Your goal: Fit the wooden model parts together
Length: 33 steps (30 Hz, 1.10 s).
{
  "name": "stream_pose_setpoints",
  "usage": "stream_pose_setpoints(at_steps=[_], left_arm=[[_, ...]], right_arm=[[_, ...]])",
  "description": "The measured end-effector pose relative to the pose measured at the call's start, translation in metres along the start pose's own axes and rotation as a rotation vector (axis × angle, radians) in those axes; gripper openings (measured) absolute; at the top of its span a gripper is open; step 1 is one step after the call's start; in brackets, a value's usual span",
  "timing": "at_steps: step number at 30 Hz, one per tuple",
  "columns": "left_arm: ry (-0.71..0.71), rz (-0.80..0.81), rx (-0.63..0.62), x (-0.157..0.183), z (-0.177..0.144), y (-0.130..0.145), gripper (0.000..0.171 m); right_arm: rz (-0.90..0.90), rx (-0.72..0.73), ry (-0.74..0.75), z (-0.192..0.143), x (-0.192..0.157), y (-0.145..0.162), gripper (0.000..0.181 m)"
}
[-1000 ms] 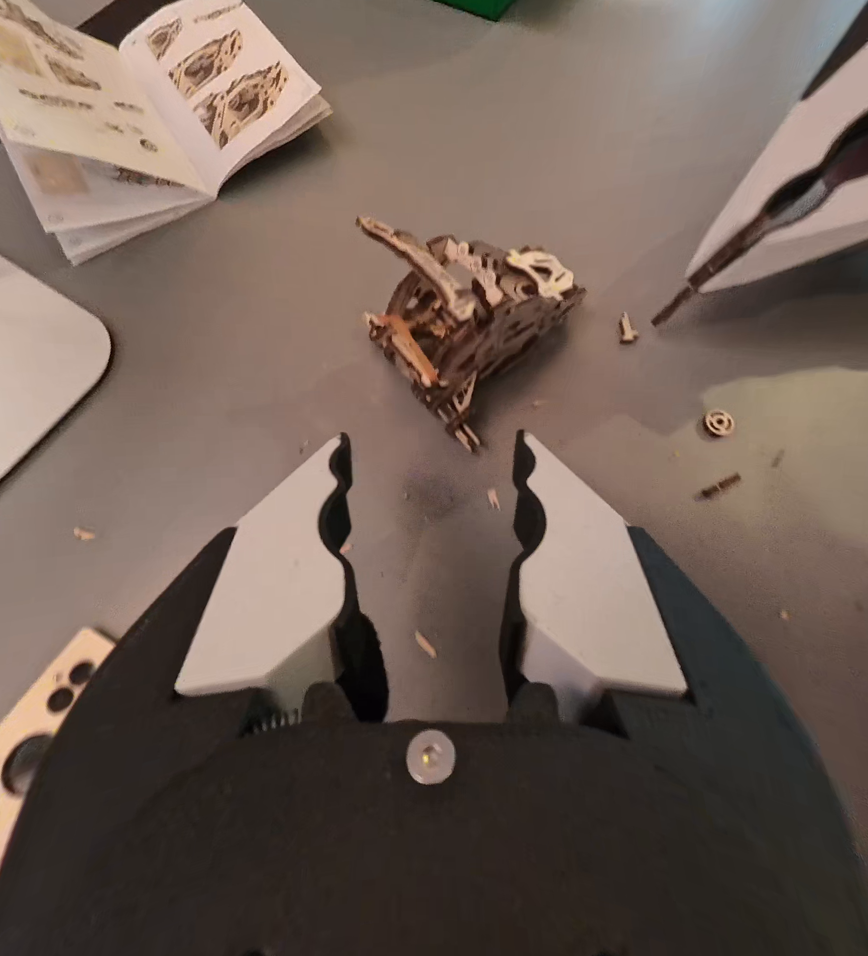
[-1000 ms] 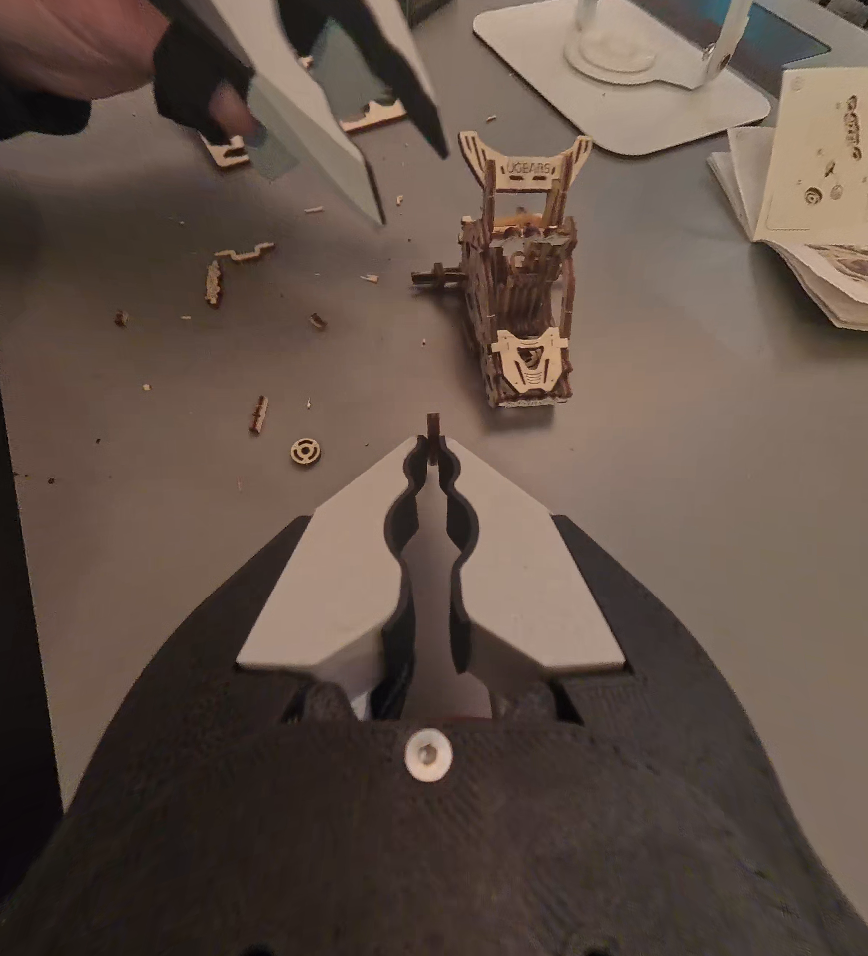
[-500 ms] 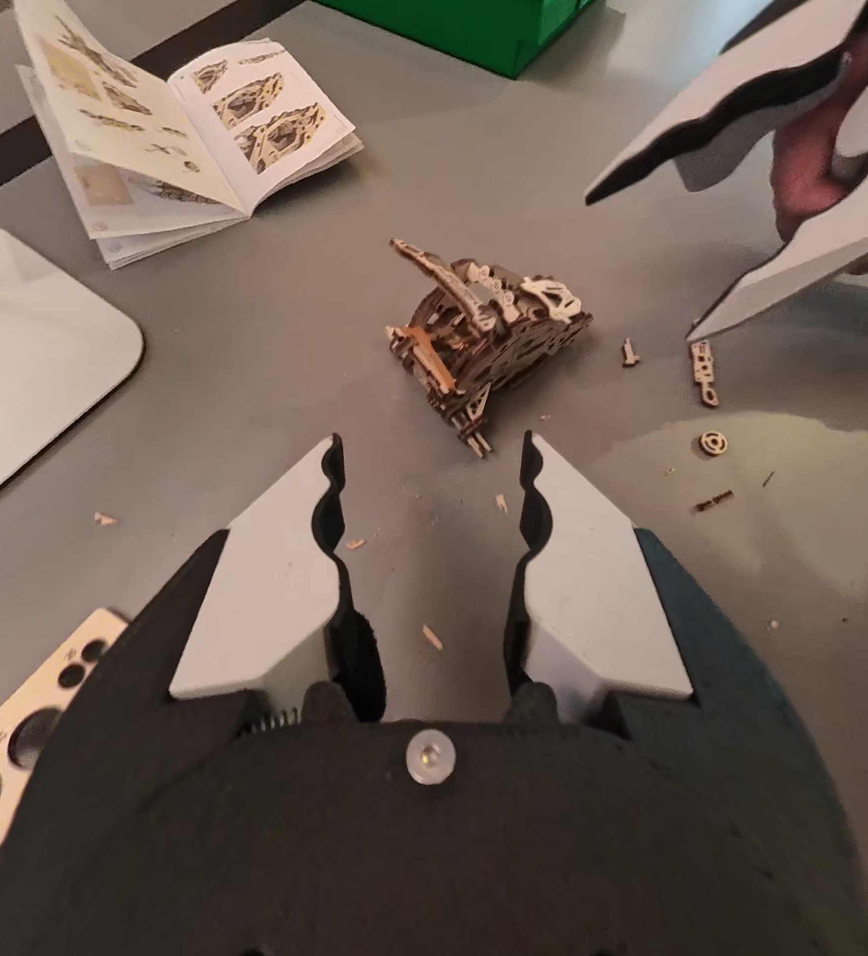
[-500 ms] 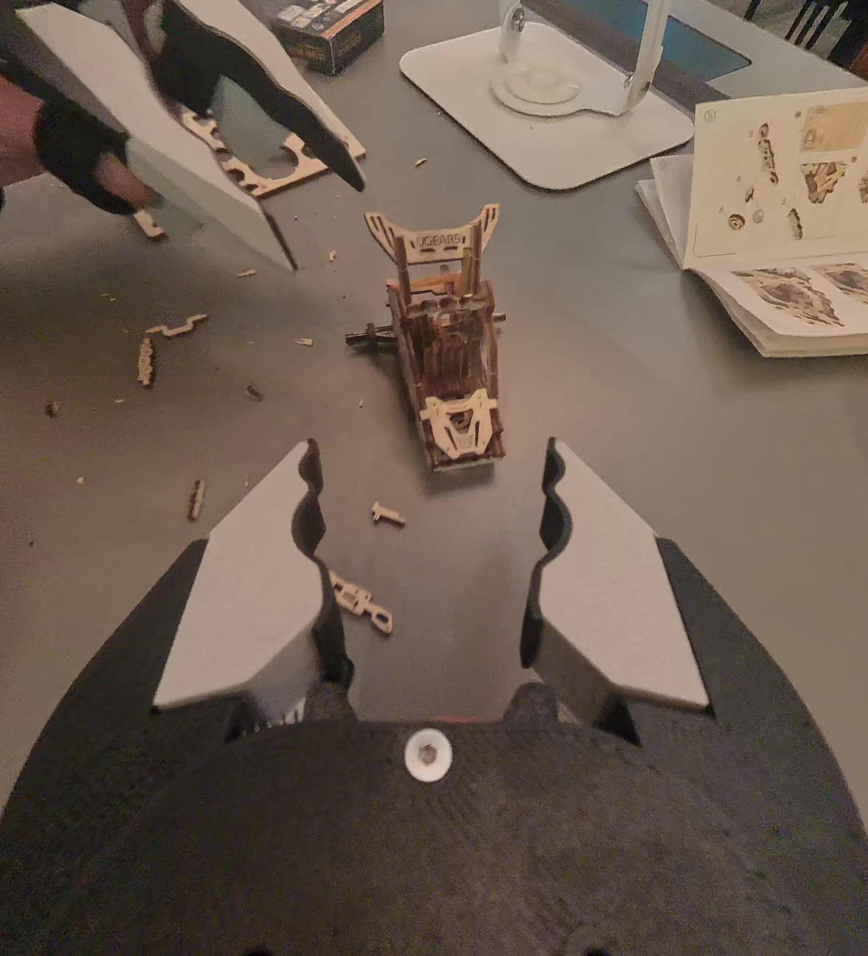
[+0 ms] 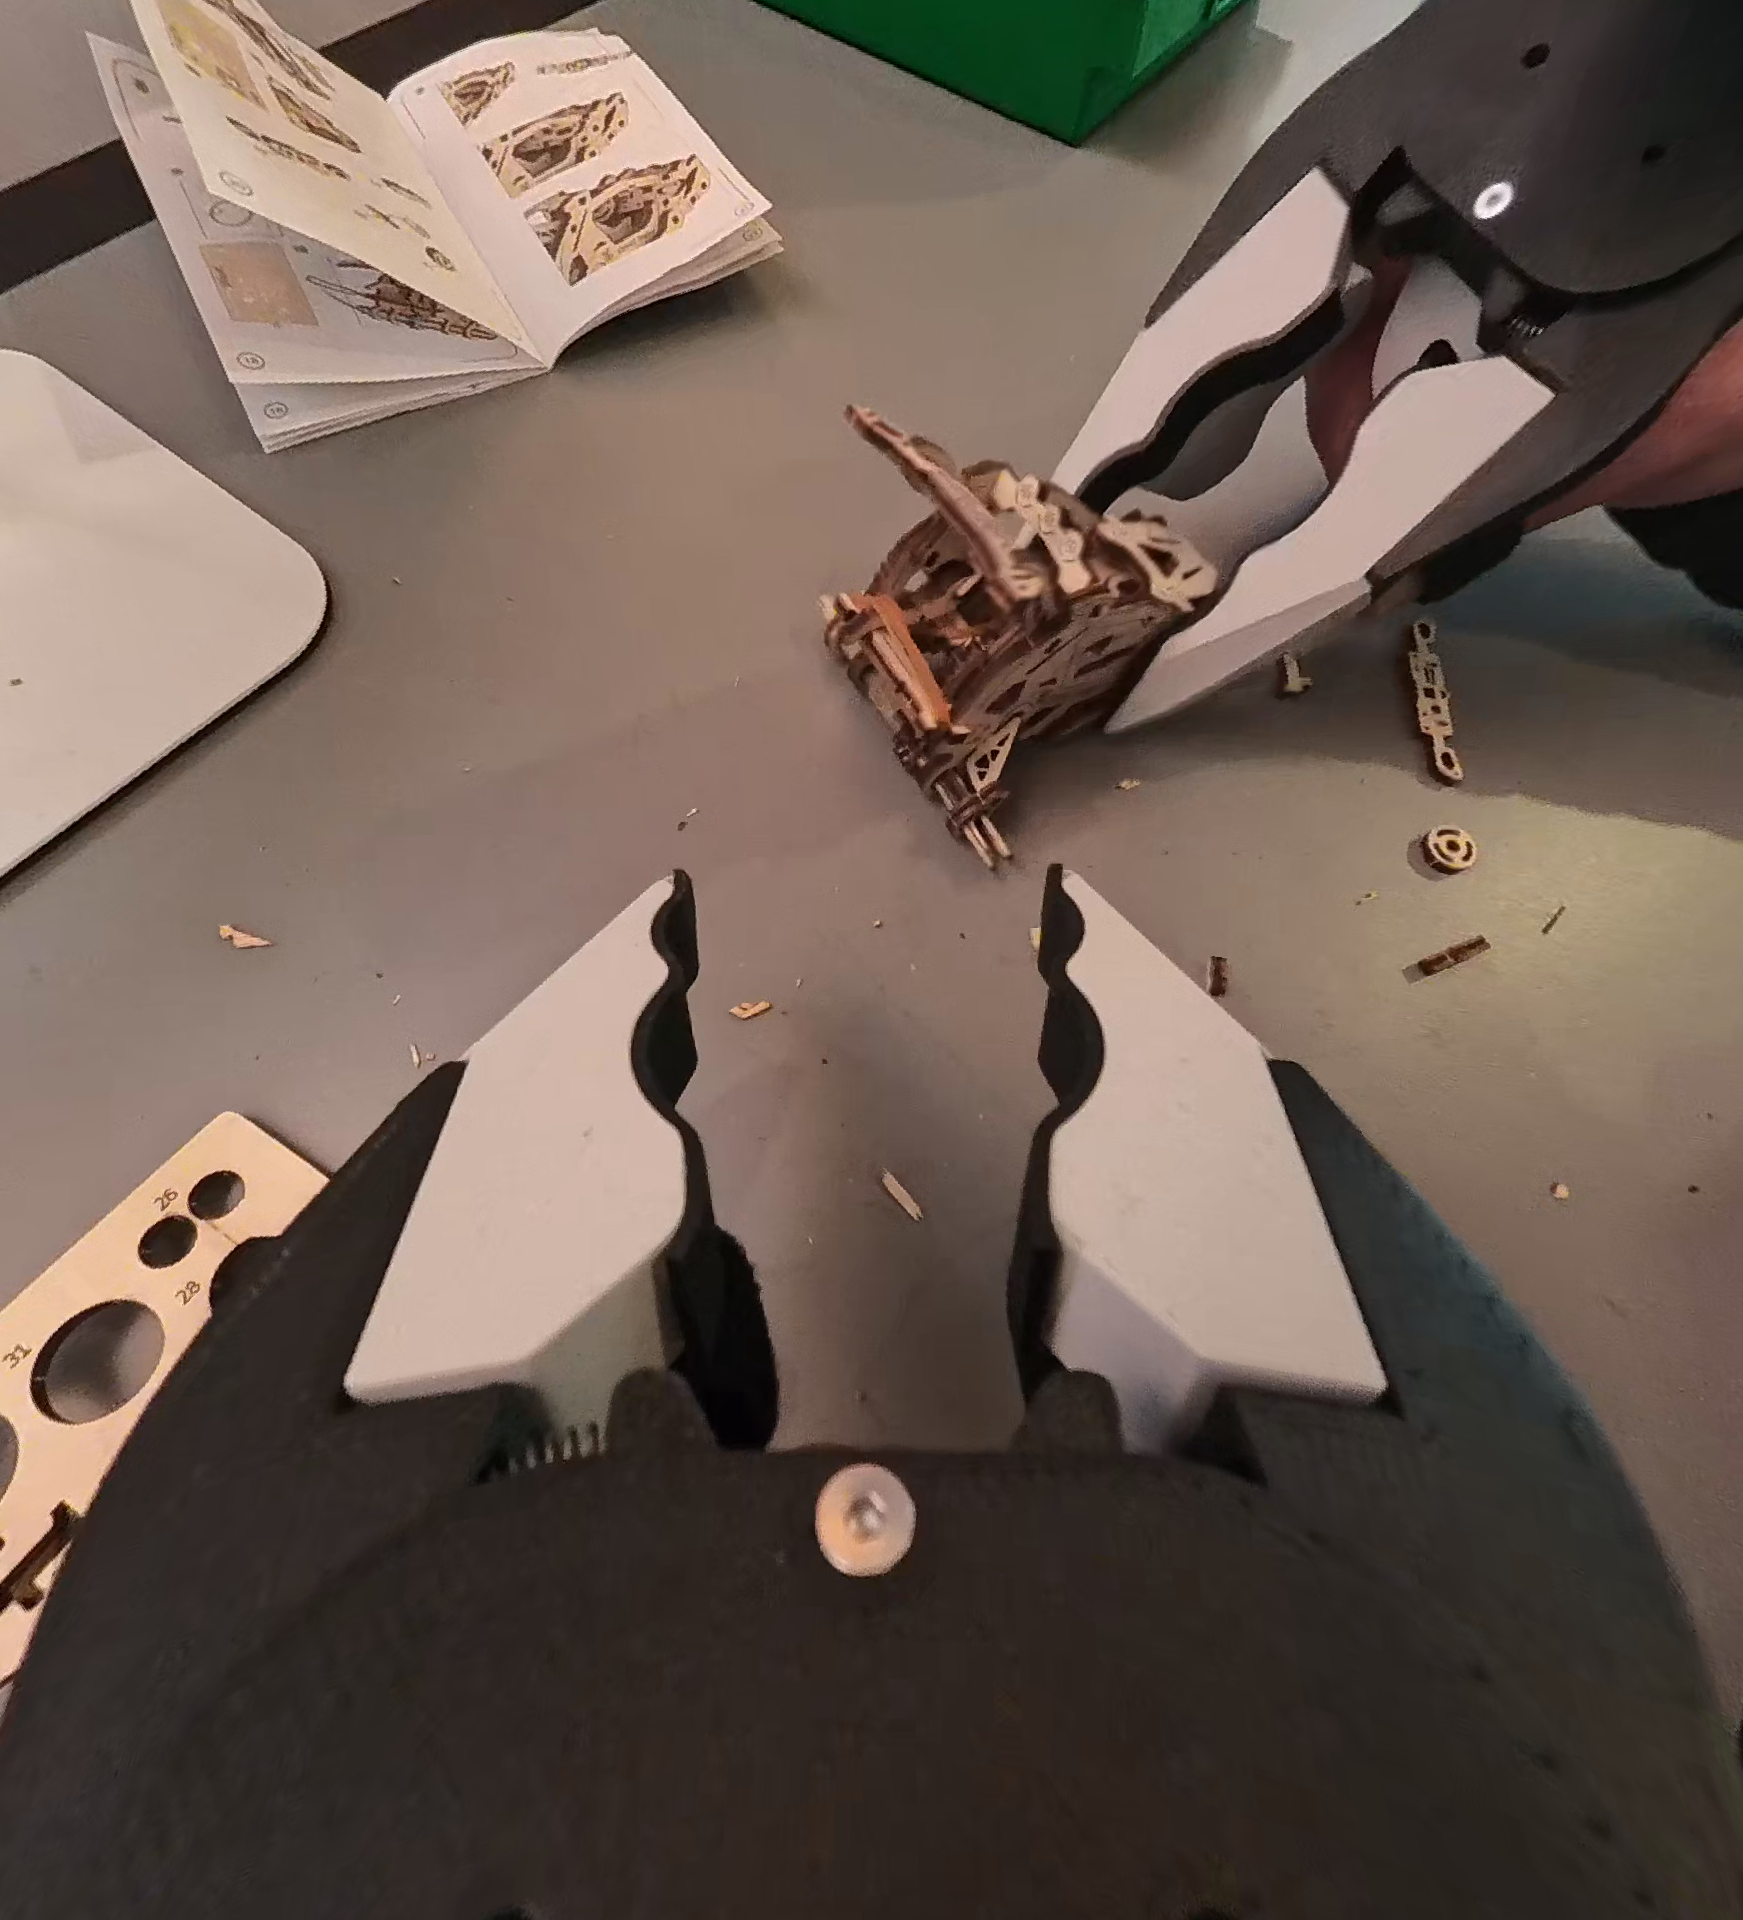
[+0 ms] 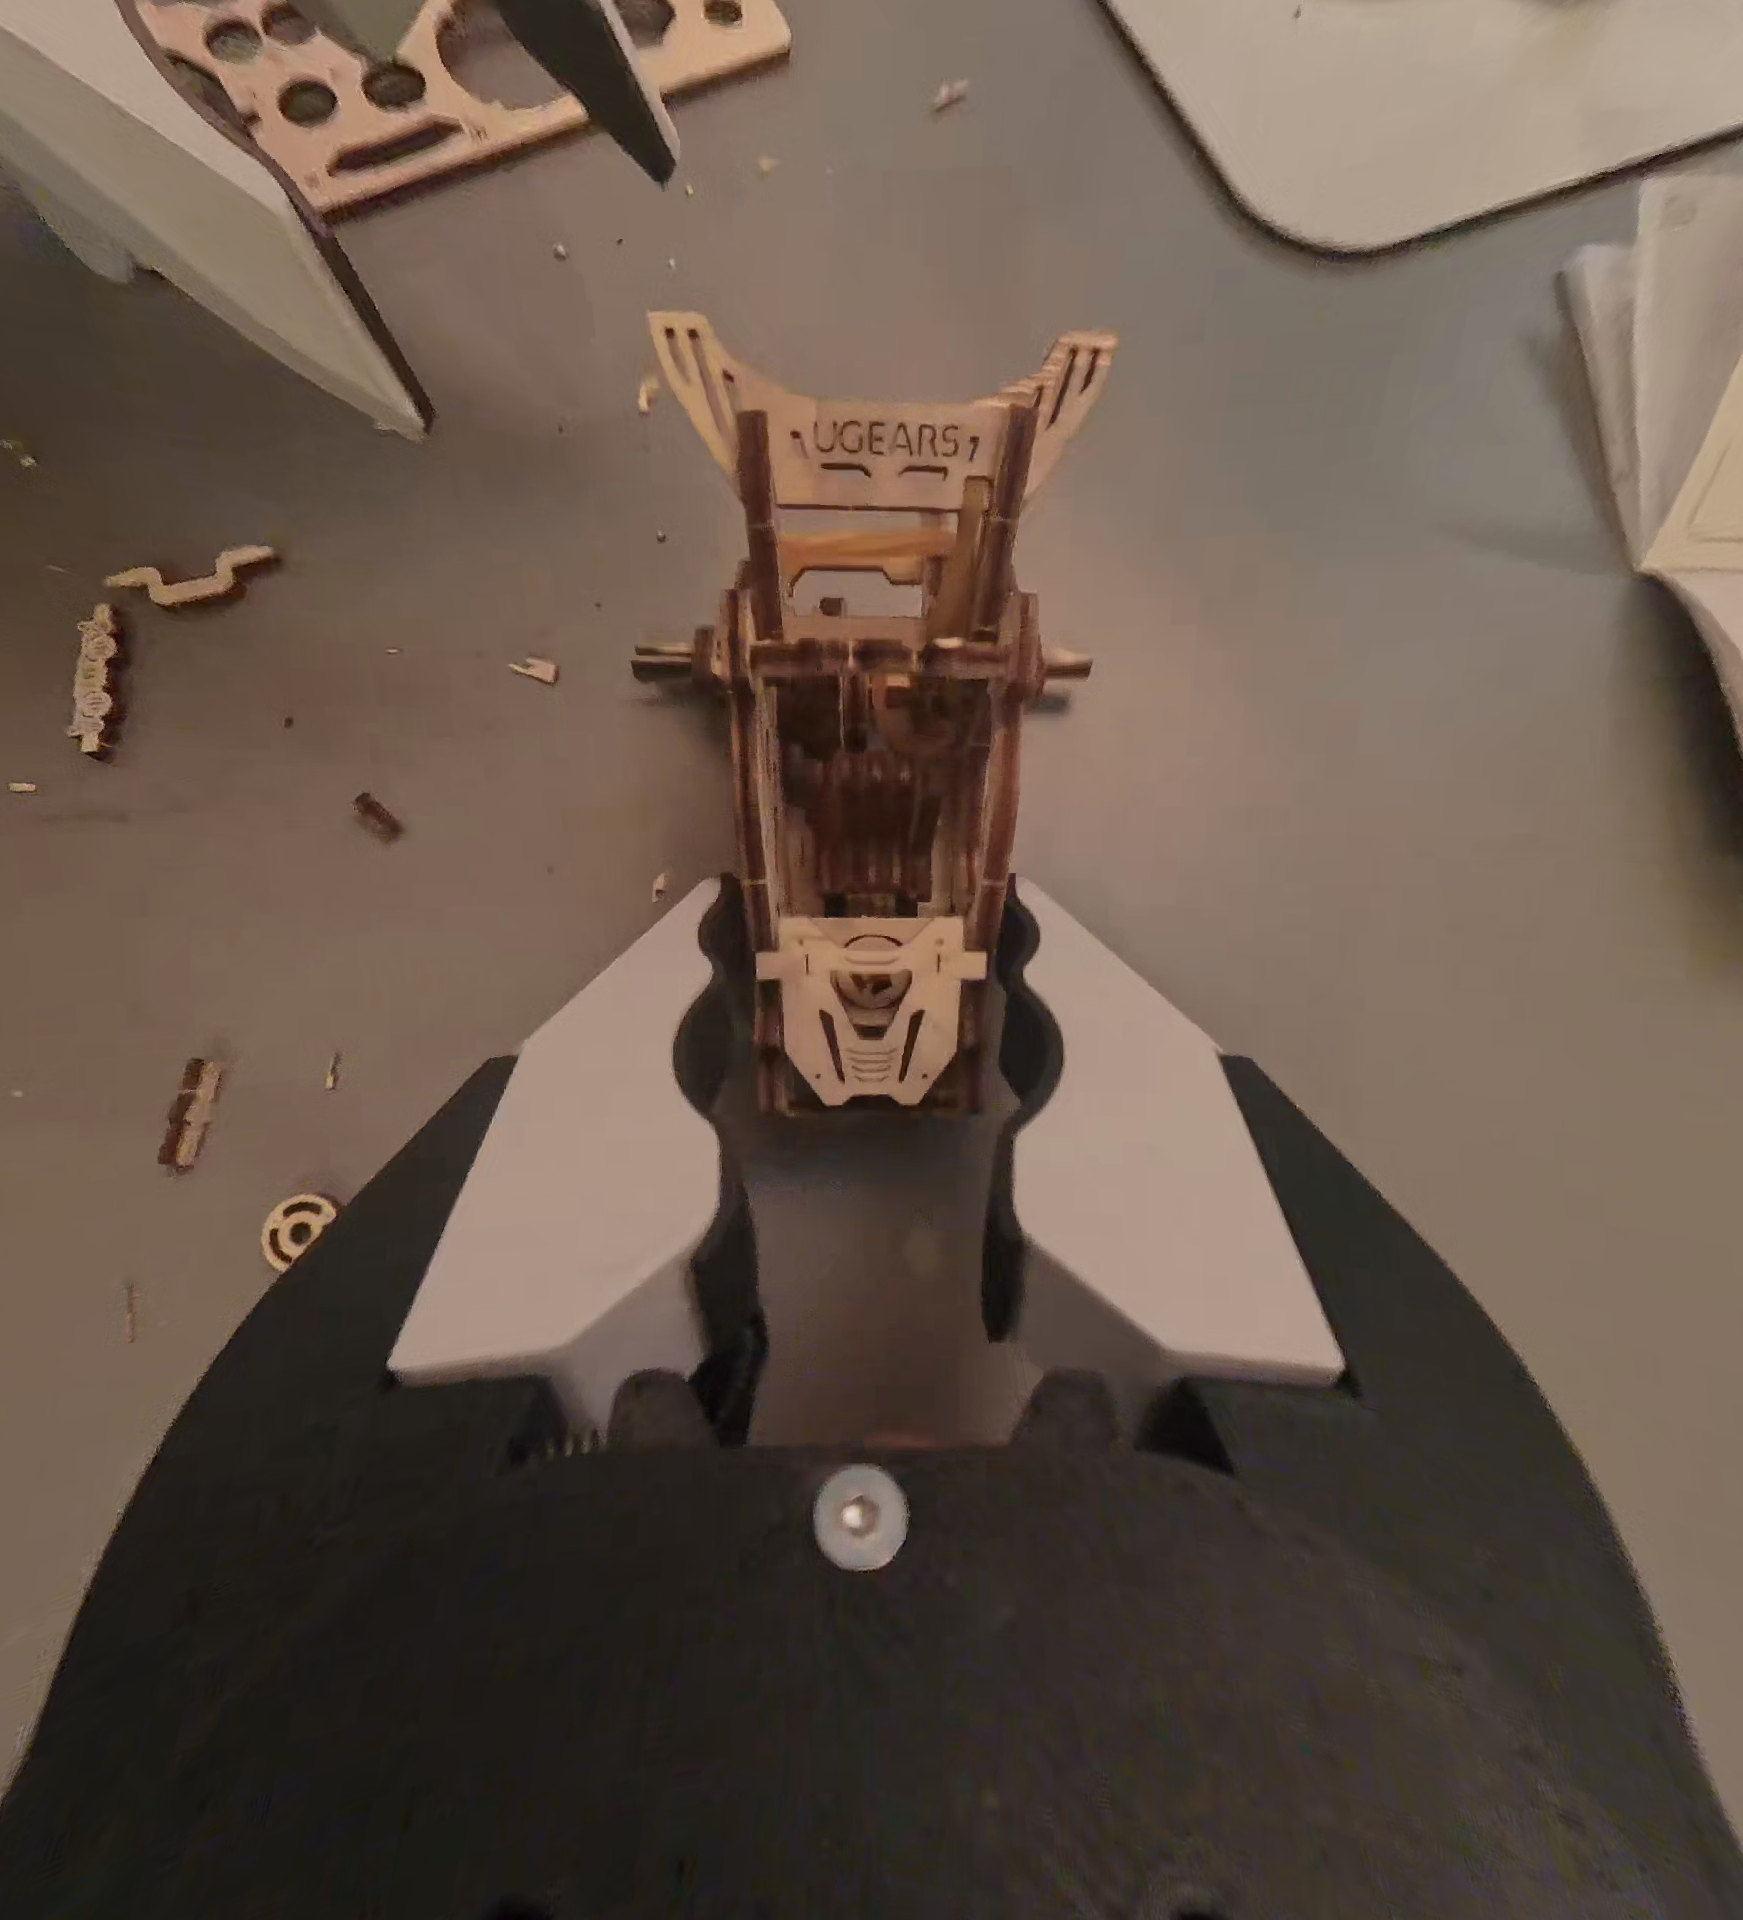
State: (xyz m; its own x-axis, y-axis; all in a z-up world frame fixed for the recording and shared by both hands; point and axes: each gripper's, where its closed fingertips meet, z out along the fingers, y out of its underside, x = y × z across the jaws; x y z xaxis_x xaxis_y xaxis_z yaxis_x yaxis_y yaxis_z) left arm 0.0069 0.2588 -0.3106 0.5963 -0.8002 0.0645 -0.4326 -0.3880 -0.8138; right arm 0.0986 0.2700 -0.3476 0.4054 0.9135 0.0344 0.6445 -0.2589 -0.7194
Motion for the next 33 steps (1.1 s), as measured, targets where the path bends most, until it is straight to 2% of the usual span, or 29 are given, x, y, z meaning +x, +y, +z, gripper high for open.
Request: stream_pose_setpoints(at_steps=[2, 4, 9, 13, 16, 18, 22, 25, 28, 29, 31, 33], left_arm=[[0.009, 0.000, 0.010, 0.002, -0.003, -0.001, 0.064], [0.016, 0.009, 0.017, 0.006, -0.008, -0.003, 0.064], [0.016, 0.028, 0.012, 0.012, -0.019, 0.002, 0.061], [0.065, 0.066, 0.044, 0.032, -0.012, -0.011, 0.058], [0.121, 0.083, 0.081, 0.054, 0.000, -0.028, 0.056], [0.188, 0.064, 0.152, 0.072, 0.004, -0.048, 0.054], [0.306, 0.045, 0.236, 0.102, 0.014, -0.080, 0.047], [0.342, 0.048, 0.275, 0.114, 0.020, -0.096, 0.048], [0.314, 0.125, 0.306, 0.115, 0.017, -0.107, 0.046], [0.292, 0.151, 0.328, 0.113, 0.013, -0.112, 0.041], [0.287, 0.205, 0.385, 0.118, 0.004, -0.126, 0.029], [0.242, 0.293, 0.425, 0.125, 0.000, -0.143, 0.028]], right_arm=[[0.027, 0.066, -0.020, -0.010, -0.002, -0.007, 0.046], [0.041, 0.106, 0.030, -0.026, 0.006, -0.009, 0.046], [0.101, 0.164, 0.076, -0.066, 0.013, 0.005, 0.046], [0.103, 0.304, 0.133, -0.094, 0.011, 0.000, 0.046], [0.000, 0.396, 0.254, -0.116, 0.006, -0.008, 0.046], [-0.074, 0.446, 0.358, -0.131, 0.002, -0.015, 0.046], [-0.193, 0.505, 0.524, -0.155, -0.010, -0.030, 0.046], [-0.248, 0.533, 0.634, -0.172, -0.013, -0.038, 0.046], [-0.284, 0.540, 0.717, -0.185, -0.014, -0.041, 0.046], [-0.285, 0.540, 0.735, -0.188, -0.014, -0.042, 0.046], [-0.227, 0.583, 0.758, -0.200, -0.011, -0.043, 0.046], [-0.126, 0.649, 0.757, -0.215, -0.006, -0.042, 0.046]])
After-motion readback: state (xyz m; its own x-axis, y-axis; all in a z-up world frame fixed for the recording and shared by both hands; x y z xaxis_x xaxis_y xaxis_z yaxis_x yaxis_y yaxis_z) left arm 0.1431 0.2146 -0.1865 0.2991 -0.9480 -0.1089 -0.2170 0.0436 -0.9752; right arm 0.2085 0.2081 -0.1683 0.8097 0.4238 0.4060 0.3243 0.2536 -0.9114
